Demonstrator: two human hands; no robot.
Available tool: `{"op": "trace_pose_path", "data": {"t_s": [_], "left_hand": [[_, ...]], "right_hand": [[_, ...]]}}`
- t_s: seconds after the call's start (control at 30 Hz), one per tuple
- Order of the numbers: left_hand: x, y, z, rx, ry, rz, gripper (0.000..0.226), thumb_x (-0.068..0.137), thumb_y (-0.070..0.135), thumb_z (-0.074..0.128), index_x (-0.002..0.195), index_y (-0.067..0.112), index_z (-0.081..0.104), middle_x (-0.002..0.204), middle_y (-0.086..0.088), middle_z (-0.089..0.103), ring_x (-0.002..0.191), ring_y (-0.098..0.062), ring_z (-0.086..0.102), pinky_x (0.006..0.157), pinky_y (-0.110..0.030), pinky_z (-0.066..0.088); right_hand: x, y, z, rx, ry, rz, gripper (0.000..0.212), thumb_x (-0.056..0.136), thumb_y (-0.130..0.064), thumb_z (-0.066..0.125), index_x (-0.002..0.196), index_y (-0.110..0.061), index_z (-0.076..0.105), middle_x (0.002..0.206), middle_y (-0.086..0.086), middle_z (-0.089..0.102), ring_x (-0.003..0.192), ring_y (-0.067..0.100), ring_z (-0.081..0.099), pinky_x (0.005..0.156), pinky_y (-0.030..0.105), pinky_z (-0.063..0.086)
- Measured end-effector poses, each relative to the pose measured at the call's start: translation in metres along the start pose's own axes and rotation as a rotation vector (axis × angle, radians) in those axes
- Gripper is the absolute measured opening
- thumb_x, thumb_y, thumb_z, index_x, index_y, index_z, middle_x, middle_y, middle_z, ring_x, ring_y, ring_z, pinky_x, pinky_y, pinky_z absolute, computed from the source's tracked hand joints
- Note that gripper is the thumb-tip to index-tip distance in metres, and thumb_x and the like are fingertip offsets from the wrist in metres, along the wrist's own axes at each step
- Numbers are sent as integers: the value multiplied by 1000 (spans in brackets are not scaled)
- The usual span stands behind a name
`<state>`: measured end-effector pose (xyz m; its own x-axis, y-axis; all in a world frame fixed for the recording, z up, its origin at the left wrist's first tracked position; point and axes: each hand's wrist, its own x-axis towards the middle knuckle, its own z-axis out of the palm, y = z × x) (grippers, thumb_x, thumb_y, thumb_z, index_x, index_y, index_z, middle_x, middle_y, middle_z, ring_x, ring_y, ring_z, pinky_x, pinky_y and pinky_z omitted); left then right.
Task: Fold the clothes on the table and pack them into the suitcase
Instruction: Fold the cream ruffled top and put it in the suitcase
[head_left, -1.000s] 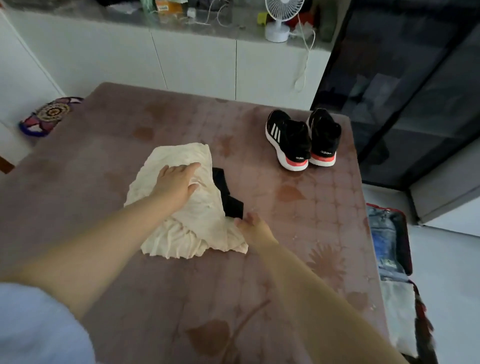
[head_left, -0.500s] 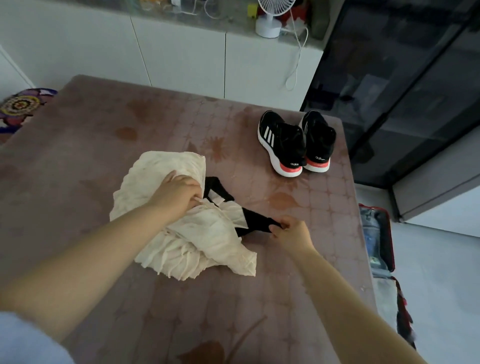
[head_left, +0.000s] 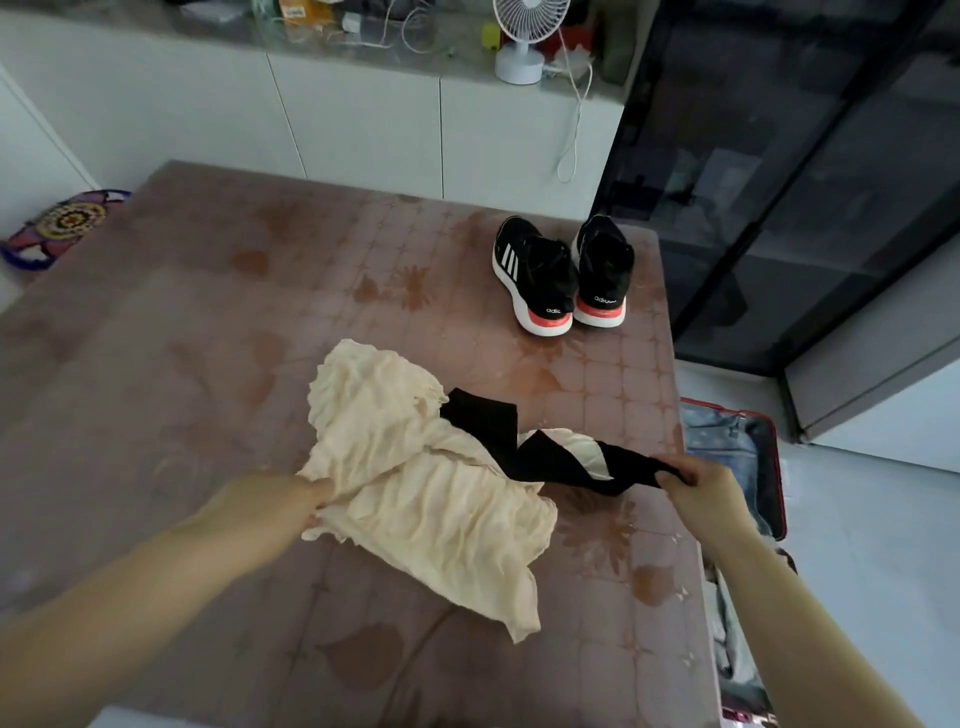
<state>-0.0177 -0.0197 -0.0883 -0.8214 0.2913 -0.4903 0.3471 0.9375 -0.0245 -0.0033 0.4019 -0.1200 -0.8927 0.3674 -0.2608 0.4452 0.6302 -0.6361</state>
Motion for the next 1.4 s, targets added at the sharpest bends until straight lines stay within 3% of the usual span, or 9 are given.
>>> {"op": "trace_pose_path", "data": {"t_s": [0.2,0.4,0.57,0.73,0.83,0.97,1.1,1.2,1.4], "left_hand": [[-3,-3,-13,-9,-306,0,9,81,33,65,84,27,60,83,9,55,81,-8,54,71,-18,40],[49,39,-77,-409,413,-87,10,90,39,54,89,29,56,77,12,56,81,-15,53,63,-27,37],[107,57,-68,-189,331,-53,42,93,32,50,134,22,43,134,-1,47,120,-22,46,96,-33,36],[140,36,-63,0,64,-42,59,91,39,52,145,31,26,158,-4,1,144,-26,-5,116,-42,6],[147,33,-58,59,-16,65,34,90,40,53,123,30,54,158,-1,6,145,-23,-8,115,-46,-4],[143,33,-49,-301,78,200,29,87,53,50,90,25,55,96,2,61,101,-16,56,115,-41,14],[106,22,-78,-869,160,253,58,59,74,49,84,22,53,69,8,50,60,-1,43,61,-19,36],[83,6,-99,-835,-36,328,56,50,84,54,79,36,55,73,11,58,65,2,48,63,-15,40],[106,-7,-114,-630,597,-60,22,91,31,54,104,14,50,93,-8,55,81,-26,52,67,-32,35]], "right_hand": [[-9,-1,9,40,-45,-13,29,83,-23,68,112,-18,66,112,2,59,105,22,56,80,29,42],[3,-27,52,-67,-304,2,94,67,-48,76,143,-21,27,139,1,44,131,28,36,105,44,36],[-6,-47,73,-261,-432,-171,18,80,-31,66,90,-20,57,79,-4,60,88,23,60,66,24,41],[-11,-60,22,-57,-393,-315,16,79,-23,70,94,-22,63,84,-13,61,71,-3,55,61,10,40],[-17,-54,-14,14,-428,-270,13,80,-14,68,81,-13,56,67,-7,57,56,0,53,60,22,44],[-24,-36,-41,224,-429,-129,14,84,-6,64,85,-7,51,66,10,61,59,29,65,57,39,53],[-20,-28,-62,401,-492,-27,18,82,-3,65,97,-3,54,76,16,61,66,29,63,64,38,52],[-8,-32,-74,331,-694,27,36,72,-13,72,99,5,56,81,14,58,74,24,57,67,33,45],[37,-69,-45,586,-3,68,24,79,-32,70,97,-17,62,84,2,65,76,19,62,68,33,53]]}}
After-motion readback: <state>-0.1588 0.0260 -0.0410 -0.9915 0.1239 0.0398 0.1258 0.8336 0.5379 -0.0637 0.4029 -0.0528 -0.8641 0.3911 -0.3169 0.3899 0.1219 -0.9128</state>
